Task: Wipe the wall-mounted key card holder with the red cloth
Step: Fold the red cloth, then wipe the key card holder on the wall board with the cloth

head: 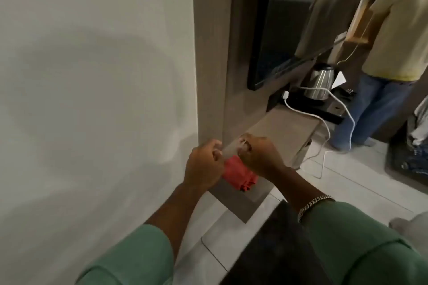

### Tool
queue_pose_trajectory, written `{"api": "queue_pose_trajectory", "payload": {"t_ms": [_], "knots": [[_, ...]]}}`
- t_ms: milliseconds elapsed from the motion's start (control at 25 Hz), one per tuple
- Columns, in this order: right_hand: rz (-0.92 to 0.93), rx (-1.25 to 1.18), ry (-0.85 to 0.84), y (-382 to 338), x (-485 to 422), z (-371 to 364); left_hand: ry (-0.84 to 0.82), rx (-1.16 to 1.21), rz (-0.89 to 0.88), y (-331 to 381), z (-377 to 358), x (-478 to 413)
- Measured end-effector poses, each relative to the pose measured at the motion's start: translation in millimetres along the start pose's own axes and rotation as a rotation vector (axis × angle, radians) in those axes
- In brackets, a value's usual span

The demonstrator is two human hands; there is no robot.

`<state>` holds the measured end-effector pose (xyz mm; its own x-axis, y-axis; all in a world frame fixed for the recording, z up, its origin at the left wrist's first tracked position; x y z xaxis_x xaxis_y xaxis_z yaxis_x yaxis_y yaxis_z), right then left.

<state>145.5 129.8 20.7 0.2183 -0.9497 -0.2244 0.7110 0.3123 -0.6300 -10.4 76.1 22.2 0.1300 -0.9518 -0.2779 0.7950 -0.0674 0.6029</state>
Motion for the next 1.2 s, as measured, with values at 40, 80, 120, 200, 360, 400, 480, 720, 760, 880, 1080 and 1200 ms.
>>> {"api": "queue_pose_trajectory", "payload": {"t_ms": [40, 80, 120, 200, 360, 400, 480, 720, 760, 880, 1080, 1200], "knots": [[-0.042, -0.014, -0.02, 23.1, -7.2, -14.6, -0.025, 0.006, 0.023, -12.9, -26.3, -4.8], [-0.065, -0.021, -0.04, 43.2, -16.4, -29.2, -0.031, -0.011, 0.039, -23.6, -52.2, -11.4], [-0.095, -0.015, -0.064, 69.4, -22.2, -47.4, -0.047, -0.012, 0.088, -38.0, -79.9, -11.6], [-0.127, 0.023, -0.102, 100.2, -28.7, -73.7, -0.072, 0.023, 0.259, -64.7, -116.6, -10.5], [-0.093, -0.048, -0.057, 127.7, -29.9, -103.2, -0.222, 0.534, 0.737, -105.1, -179.0, -0.8], [-0.086, -0.084, -0.019, 129.9, -27.5, -105.2, -0.262, 0.678, 0.803, -107.5, -189.0, 1.3], [-0.075, -0.148, 0.029, 130.3, -19.4, -108.3, -0.273, 0.79, 0.845, -109.5, -194.7, 3.2], [0.109, -0.117, -0.016, 73.2, 23.5, -116.4, -0.174, 0.793, 0.769, -104.5, -139.3, 23.5], [0.196, -0.077, -0.019, 50.8, 31.5, -117.3, -0.156, 0.734, 0.701, -102.7, -117.5, 23.4], [0.42, -0.032, -0.02, -30.7, 50.1, -116.6, -0.126, 0.74, 0.573, -97.6, -37.5, 29.4], [0.647, -0.247, 0.073, -186.1, 83.0, -101.3, -0.164, 0.837, 0.357, -92.5, 121.6, 69.0], [0.746, -0.39, 0.14, -277.3, 105.3, -101.1, -0.068, 0.74, 0.257, -88.8, 225.4, 112.6]]}}
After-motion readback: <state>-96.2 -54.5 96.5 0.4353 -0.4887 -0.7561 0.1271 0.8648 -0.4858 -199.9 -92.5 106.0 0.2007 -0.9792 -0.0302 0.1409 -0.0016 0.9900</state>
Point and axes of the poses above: each hand's wrist, its own x-axis away from the middle knuckle, its own z-axis out of the back of the hand, y = z × x, the point moved 8 cm from there along -x, towards the middle knuckle, and after that the axes turned 11 degrees about -x, right-handed, at the moved point
